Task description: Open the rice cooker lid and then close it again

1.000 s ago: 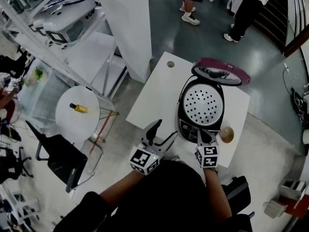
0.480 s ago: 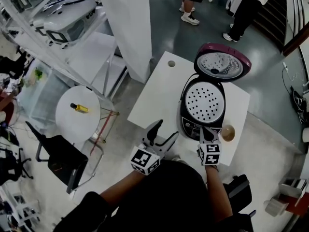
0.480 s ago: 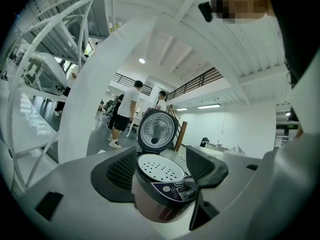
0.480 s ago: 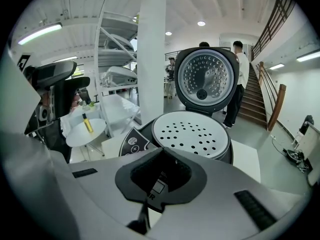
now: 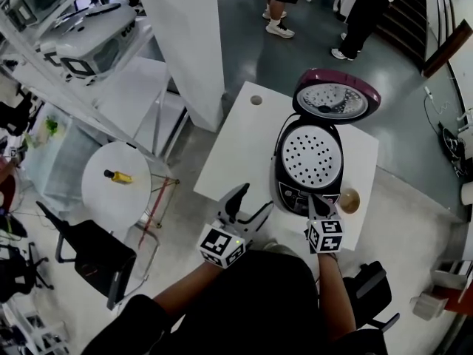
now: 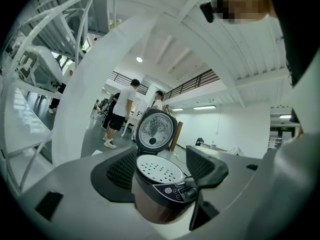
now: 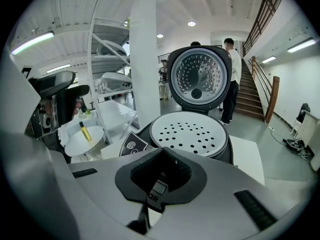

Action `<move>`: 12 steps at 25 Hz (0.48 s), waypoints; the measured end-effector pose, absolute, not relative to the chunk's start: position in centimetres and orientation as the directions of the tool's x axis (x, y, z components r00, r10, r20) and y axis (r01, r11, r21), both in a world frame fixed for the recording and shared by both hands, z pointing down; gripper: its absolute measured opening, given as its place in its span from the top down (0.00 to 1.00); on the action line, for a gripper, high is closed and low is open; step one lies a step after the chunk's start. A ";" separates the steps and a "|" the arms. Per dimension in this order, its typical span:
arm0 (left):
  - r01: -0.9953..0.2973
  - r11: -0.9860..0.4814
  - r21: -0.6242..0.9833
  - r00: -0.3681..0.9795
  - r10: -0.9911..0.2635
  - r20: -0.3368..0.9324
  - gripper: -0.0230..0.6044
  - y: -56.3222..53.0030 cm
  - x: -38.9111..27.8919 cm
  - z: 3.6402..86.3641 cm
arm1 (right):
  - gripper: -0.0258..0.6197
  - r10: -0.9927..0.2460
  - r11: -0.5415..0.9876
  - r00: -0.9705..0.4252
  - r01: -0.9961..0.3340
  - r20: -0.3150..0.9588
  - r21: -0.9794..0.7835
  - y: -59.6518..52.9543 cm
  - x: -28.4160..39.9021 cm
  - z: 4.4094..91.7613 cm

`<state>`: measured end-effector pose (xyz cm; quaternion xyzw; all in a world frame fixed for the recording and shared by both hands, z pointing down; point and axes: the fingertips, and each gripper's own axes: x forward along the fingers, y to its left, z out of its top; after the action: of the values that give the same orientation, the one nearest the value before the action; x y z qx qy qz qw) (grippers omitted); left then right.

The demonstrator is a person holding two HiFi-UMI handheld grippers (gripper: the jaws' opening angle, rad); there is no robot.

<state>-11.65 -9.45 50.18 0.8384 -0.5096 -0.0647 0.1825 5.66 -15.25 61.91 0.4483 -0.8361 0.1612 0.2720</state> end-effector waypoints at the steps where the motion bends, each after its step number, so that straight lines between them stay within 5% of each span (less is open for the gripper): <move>1: -0.826 -0.428 0.367 0.484 -0.872 0.072 0.50 -9.6 -11.5 50.0 | 0.96 -0.668 0.546 -0.451 -0.837 0.592 -0.021 -15.2 5.6 61.8; 12: -0.782 -0.558 0.279 0.578 -0.816 -0.014 0.50 -17.3 -12.2 44.2 | 0.96 -0.723 0.519 -0.458 -0.854 0.517 -0.031 -14.9 5.2 60.2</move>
<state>-12.16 -17.27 44.21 0.8797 -0.4540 -0.0709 0.1219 5.17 -14.87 60.16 0.4687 -0.8415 0.1446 0.2266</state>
